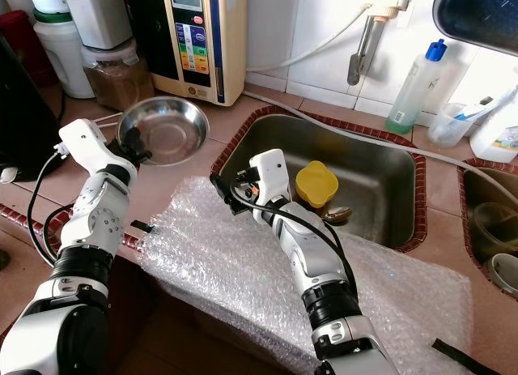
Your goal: Kitchen organization
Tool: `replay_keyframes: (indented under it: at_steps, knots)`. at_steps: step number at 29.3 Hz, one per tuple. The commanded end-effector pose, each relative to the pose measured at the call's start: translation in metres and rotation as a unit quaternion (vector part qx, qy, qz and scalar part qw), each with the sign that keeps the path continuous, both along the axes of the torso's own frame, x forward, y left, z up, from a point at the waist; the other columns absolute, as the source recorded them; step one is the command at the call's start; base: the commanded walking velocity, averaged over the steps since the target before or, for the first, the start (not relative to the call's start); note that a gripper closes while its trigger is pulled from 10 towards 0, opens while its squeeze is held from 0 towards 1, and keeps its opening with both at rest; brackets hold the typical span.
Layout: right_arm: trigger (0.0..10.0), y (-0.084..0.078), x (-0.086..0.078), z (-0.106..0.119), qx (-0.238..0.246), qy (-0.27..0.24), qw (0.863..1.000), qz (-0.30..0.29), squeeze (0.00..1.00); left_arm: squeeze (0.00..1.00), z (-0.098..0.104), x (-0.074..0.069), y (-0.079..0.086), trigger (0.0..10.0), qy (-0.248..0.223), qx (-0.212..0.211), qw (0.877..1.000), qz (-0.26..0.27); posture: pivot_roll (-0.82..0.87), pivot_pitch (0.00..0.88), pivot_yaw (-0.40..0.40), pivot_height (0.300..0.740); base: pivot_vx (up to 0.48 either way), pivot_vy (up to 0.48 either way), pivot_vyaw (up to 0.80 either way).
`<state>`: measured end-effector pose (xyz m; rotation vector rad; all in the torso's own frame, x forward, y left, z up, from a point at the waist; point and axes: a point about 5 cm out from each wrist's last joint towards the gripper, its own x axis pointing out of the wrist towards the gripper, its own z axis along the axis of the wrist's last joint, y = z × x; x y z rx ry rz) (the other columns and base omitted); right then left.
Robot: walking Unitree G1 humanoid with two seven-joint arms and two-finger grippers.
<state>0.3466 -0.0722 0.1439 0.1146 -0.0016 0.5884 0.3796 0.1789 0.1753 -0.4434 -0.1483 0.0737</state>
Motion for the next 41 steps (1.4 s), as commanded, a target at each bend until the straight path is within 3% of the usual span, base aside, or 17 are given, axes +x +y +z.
replay_keyframes:
  at_steps: [1, 4, 10, 20, 21, 22, 32, 41]
  knots:
    - [10.0, -0.003, 0.005, 0.013, 0.022, -0.021, 0.999, -0.018, 0.0, 0.0, 0.01, -0.001, -0.006, 0.0, -0.035, 0.015, 0.999, -0.011, 0.07, 0.0, -0.002, 0.74, 0.0, 0.0, 0.0]
    - [10.0, -0.008, 0.01, 0.031, 0.106, -0.033, 0.993, -0.037, 0.0, 0.0, 0.016, -0.004, -0.022, 0.0, -0.064, 0.047, 0.996, -0.04, 0.07, 0.0, -0.004, 0.74, 0.0, 0.0, 0.0]
    - [10.0, -0.016, 0.015, 0.045, 0.178, -0.035, 0.982, -0.052, 0.0, 0.0, 0.024, -0.01, -0.053, 0.0, -0.105, 0.082, 0.987, -0.092, 0.07, 0.0, -0.008, 0.74, 0.0, 0.0, 0.0]
    - [10.0, -0.013, 0.017, 0.037, 0.159, -0.009, 0.986, -0.055, 0.0, 0.0, 0.026, -0.017, -0.074, 0.0, -0.128, 0.092, 0.979, -0.133, 0.07, 0.0, -0.006, 0.74, 0.0, 0.0, 0.0]
    - [7.8, -0.013, 0.018, 0.035, 0.154, -0.007, 0.986, -0.059, 0.0, 0.0, 0.027, -0.017, -0.075, 0.0, -0.131, 0.09, 0.978, -0.136, 0.07, 0.0, -0.006, 0.74, 0.0, 0.0, 0.0]
    - [0.0, -0.013, 0.019, 0.033, 0.155, -0.001, 0.986, -0.065, 0.0, 0.0, 0.028, -0.018, -0.077, 0.0, -0.137, 0.088, 0.976, -0.142, 0.07, 0.0, -0.007, 0.74, 0.0, 0.0, 0.0]
    - [0.0, -0.023, 0.028, 0.03, 0.169, 0.035, 0.978, -0.115, 0.0, 0.0, 0.031, -0.024, -0.082, 0.0, -0.156, 0.08, 0.971, -0.16, 0.07, 0.0, -0.008, 0.74, 0.0, 0.0, 0.0]
    - [0.0, -0.037, 0.035, 0.022, 0.212, 0.083, 0.96, -0.165, 0.0, 0.0, 0.036, -0.027, -0.088, 0.0, -0.175, 0.075, 0.965, -0.179, 0.07, 0.0, -0.009, 0.74, 0.0, 0.0, 0.0]
